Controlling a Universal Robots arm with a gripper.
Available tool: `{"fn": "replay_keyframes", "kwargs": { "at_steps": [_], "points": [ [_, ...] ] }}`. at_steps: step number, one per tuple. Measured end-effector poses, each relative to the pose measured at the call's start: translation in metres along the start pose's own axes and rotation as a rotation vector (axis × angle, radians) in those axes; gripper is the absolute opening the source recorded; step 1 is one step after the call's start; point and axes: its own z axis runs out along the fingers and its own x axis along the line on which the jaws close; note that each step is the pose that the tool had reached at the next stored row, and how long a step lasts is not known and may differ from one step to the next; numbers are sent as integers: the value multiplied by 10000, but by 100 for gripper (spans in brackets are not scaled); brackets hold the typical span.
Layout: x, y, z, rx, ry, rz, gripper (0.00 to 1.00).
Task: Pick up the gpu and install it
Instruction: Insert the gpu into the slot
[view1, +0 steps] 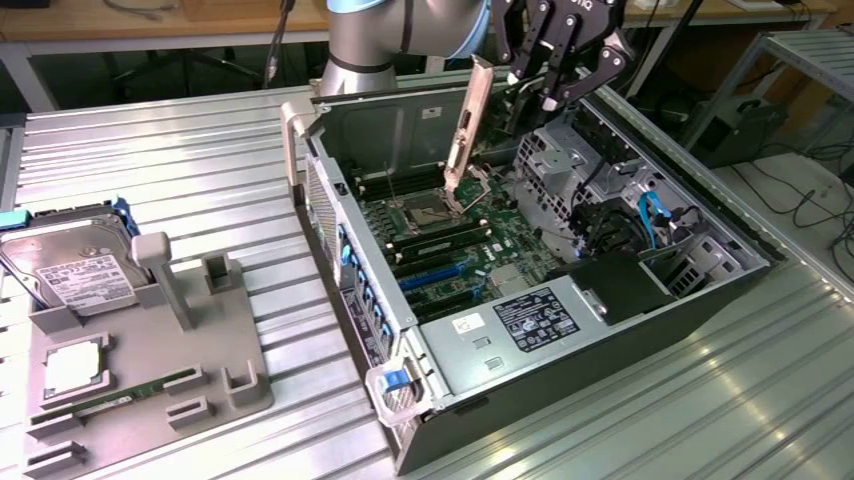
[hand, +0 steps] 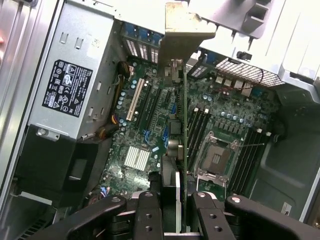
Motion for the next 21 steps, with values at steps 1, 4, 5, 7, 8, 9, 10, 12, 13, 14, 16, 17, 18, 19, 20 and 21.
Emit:
{"fn": "replay_keyframes", "kwargs": {
  "at_steps": [1,4,5,7,8,9,10,12,13,14,16,17,18,19,20,21],
  "points": [
    [0,0,3,0,1,0,28],
    [0,-1,11,-1,3,0,28],
    [0,-1,13,-1,5,0,28],
    [1,-1,18,-1,6,1,28],
    [1,-1,21,-2,6,3,28],
    [1,-1,23,-2,6,4,28],
    [1,-1,25,-2,7,4,28],
    [1,-1,31,-2,7,29,28],
    [1,-1,33,-2,5,38,28],
    [1,-1,35,-1,4,42,28],
    [1,-1,40,-1,3,71,28],
    [1,-1,42,-1,3,77,28],
    [1,-1,46,-1,3,87,28],
    [1,-1,48,-1,3,93,28],
    [1,-1,49,-1,3,97,28],
    [1,-1,51,-1,2,101,28]
  ]
}}
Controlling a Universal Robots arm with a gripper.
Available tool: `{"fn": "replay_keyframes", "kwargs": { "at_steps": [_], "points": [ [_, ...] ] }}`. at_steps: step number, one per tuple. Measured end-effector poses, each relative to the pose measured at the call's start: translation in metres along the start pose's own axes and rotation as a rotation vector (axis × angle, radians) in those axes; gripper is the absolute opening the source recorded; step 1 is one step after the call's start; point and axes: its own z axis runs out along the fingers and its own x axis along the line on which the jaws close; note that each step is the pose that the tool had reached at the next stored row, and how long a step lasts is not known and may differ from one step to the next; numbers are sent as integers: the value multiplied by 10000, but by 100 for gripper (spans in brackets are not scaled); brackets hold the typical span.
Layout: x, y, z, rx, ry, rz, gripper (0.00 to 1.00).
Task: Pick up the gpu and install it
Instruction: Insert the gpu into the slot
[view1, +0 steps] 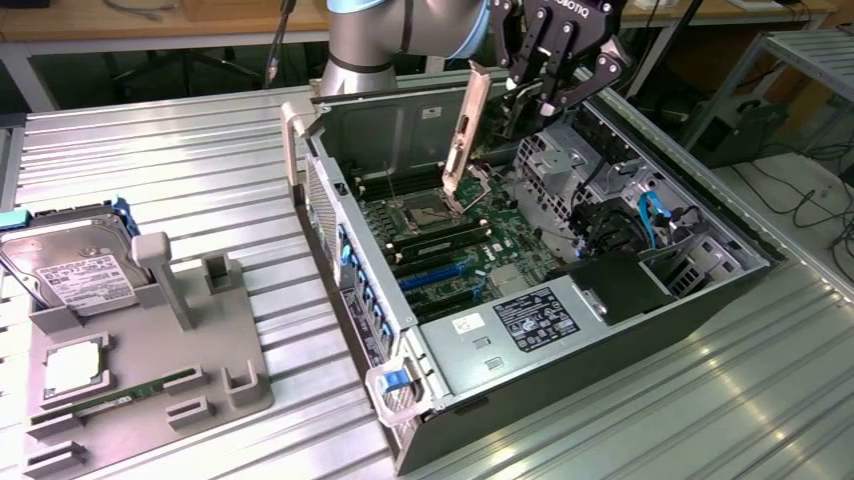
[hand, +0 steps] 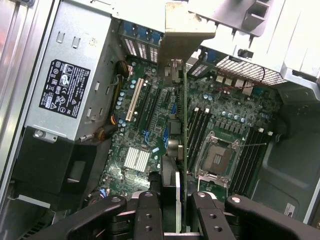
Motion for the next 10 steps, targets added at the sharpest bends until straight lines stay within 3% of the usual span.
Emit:
{"fn": "replay_keyframes", "kwargs": {
  "at_steps": [10],
  "points": [
    [0,0,23,1,-3,1,28]
  ]
}}
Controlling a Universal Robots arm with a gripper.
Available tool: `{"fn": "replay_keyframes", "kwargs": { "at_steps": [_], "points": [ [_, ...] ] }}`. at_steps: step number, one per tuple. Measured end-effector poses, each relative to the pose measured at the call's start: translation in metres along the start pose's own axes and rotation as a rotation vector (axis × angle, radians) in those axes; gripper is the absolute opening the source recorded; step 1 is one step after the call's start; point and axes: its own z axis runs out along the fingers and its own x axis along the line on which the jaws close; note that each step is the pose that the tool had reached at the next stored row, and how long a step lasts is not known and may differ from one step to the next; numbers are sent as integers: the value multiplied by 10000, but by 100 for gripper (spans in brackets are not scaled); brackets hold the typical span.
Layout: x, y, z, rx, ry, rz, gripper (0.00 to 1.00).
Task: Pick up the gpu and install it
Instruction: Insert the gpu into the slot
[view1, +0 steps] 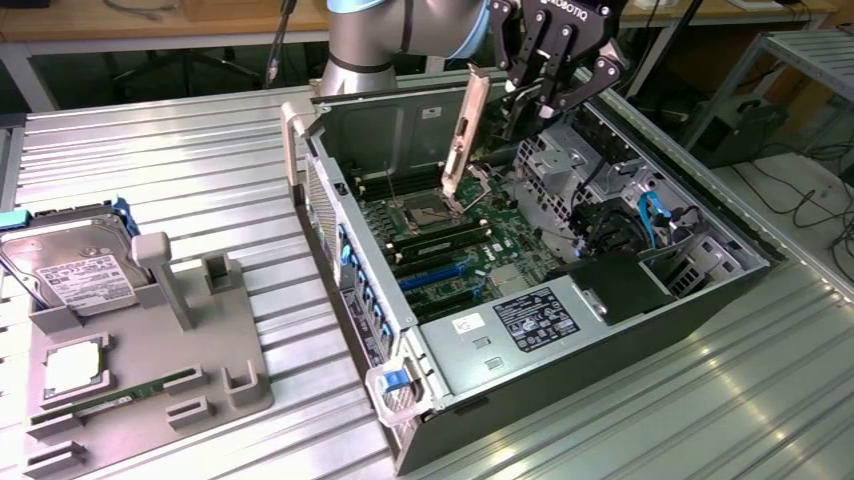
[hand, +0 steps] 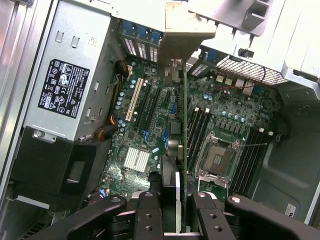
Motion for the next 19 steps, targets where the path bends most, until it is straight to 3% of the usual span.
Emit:
{"fn": "replay_keyframes", "kwargs": {
  "at_steps": [9,10,12,13,16,18,19],
  "points": [
    [0,0,50,2,-6,179,28],
    [0,0,99,7,-18,534,28],
    [1,-3,198,26,-57,1766,28],
    [-5,11,269,43,-64,2067,28],
    [3,19,361,29,-69,2123,28],
    [5,19,398,34,-85,2549,28],
    [6,16,469,34,-85,2687,28]
  ]
}}
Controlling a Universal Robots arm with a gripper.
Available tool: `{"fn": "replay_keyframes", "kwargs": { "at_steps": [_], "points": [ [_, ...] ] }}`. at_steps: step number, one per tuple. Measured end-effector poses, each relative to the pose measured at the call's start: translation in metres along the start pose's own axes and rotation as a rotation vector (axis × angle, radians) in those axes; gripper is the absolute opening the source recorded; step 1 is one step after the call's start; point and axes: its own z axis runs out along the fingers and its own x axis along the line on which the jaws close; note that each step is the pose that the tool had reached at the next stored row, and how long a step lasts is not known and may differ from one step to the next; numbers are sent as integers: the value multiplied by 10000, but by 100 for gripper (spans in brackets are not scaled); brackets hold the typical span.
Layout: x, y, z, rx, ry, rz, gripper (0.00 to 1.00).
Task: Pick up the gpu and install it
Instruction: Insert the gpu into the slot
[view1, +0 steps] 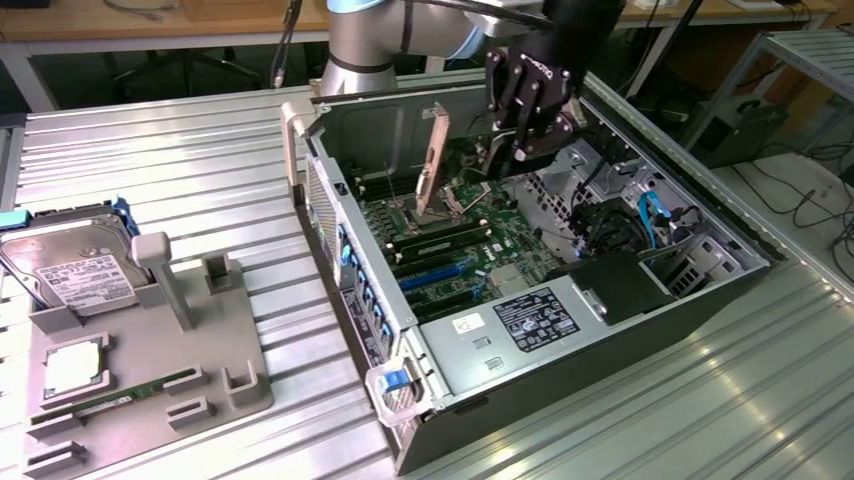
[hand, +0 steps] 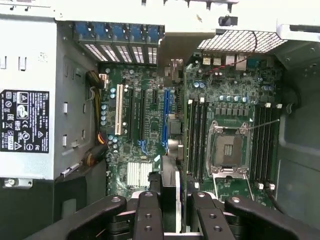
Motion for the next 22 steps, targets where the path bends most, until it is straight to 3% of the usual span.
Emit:
{"fn": "replay_keyframes", "kwargs": {
  "at_steps": [1,2,3,4,7,13,22],
  "points": [
    [0,0,32,12,-8,298,28],
    [0,14,90,267,-6,470,28],
    [-7,24,173,280,-12,852,28],
    [-11,64,245,280,-13,840,28],
    [-13,102,317,278,-10,626,28],
    [-18,119,431,277,-8,540,28],
    [-24,225,625,277,-8,531,28]
  ]
}}
